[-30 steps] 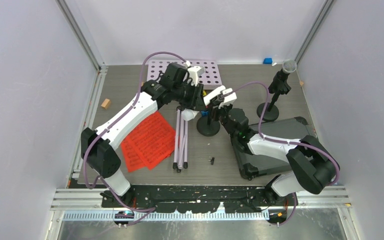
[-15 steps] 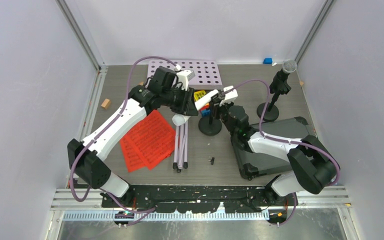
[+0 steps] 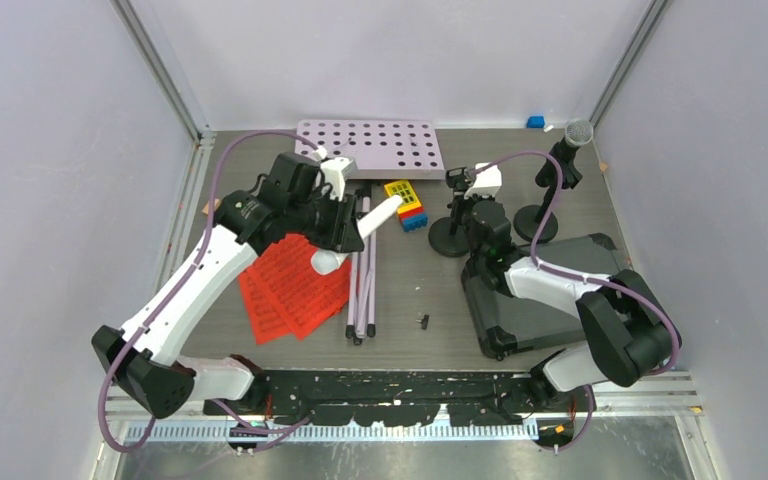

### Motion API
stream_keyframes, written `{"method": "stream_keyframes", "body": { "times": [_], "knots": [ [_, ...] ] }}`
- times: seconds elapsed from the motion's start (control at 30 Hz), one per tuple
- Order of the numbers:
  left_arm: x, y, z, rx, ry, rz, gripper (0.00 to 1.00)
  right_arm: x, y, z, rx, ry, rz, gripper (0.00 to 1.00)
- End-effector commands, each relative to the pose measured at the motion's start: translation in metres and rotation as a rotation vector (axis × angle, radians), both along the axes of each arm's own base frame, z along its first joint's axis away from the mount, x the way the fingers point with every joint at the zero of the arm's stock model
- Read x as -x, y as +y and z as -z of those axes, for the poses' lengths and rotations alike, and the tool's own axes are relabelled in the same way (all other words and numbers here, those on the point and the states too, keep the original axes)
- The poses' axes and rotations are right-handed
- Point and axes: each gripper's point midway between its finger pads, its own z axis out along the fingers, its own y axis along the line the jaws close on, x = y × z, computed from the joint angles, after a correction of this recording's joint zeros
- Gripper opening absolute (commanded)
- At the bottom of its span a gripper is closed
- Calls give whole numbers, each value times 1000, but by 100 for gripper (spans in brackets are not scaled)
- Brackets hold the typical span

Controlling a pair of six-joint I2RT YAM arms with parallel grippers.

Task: Pack up the instrument practice props

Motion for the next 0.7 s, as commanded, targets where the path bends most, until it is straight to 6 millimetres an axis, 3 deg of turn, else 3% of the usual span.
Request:
{"method": "stream_keyframes", "body": {
  "times": [0.0,0.17,0.33,0.53,0.67],
  "knots": [
    [0,26,6,-58,-38,-98,0,-4,1,-18,-10,-38,6,0],
    [-21,58,29,-115,-45,-344,0,0,3,-19,-11,-29,-14,0],
    [-36,91,73,-198,-49,-549,0,5,8,-17,-12,-10,-53,0],
    [-49,103,122,-243,-24,-648,0,8,15,-13,-7,8,-99,1],
    [-57,107,145,-274,-17,-682,0,10,22,-13,-10,15,-144,10]
  ]
}}
